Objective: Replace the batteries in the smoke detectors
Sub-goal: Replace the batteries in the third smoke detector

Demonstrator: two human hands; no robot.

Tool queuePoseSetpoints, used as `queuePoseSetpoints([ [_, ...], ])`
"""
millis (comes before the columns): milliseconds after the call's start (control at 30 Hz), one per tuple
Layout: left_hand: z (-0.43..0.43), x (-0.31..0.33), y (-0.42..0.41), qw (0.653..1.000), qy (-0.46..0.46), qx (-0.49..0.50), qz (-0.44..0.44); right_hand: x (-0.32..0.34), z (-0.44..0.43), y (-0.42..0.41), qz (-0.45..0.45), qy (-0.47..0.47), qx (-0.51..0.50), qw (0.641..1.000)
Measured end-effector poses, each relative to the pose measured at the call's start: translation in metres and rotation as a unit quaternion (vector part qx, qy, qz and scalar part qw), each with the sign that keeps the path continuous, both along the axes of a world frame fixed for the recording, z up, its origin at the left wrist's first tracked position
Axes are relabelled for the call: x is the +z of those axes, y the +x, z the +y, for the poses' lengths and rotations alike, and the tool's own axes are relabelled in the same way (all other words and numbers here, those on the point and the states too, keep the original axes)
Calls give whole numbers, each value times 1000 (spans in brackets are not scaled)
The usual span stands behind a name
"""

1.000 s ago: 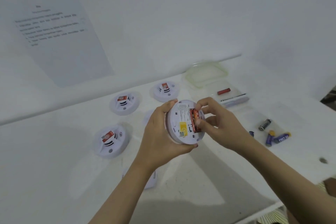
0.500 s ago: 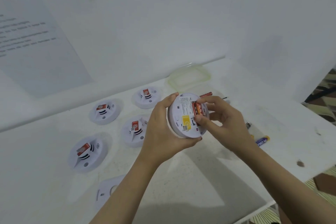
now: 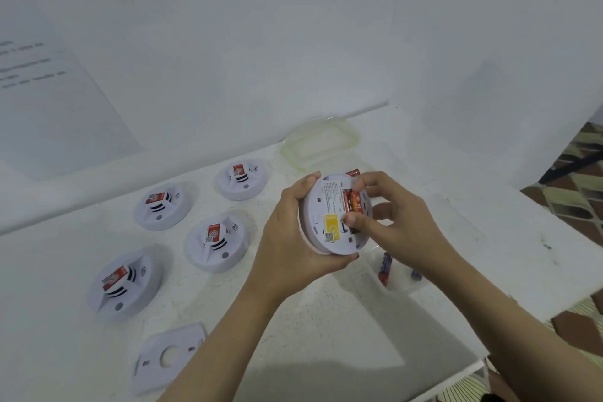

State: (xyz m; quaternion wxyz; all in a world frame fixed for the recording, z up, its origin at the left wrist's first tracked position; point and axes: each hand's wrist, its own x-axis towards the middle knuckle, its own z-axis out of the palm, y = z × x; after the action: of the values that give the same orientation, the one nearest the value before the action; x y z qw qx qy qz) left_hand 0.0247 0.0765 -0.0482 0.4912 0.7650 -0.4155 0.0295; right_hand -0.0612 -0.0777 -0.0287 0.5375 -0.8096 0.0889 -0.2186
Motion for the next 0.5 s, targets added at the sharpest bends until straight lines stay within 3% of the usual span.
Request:
queuePoseSetpoints([
  [500, -20, -11, -4, 999, -28, 0, 40, -6, -15, -4, -26, -42, 15, 999],
])
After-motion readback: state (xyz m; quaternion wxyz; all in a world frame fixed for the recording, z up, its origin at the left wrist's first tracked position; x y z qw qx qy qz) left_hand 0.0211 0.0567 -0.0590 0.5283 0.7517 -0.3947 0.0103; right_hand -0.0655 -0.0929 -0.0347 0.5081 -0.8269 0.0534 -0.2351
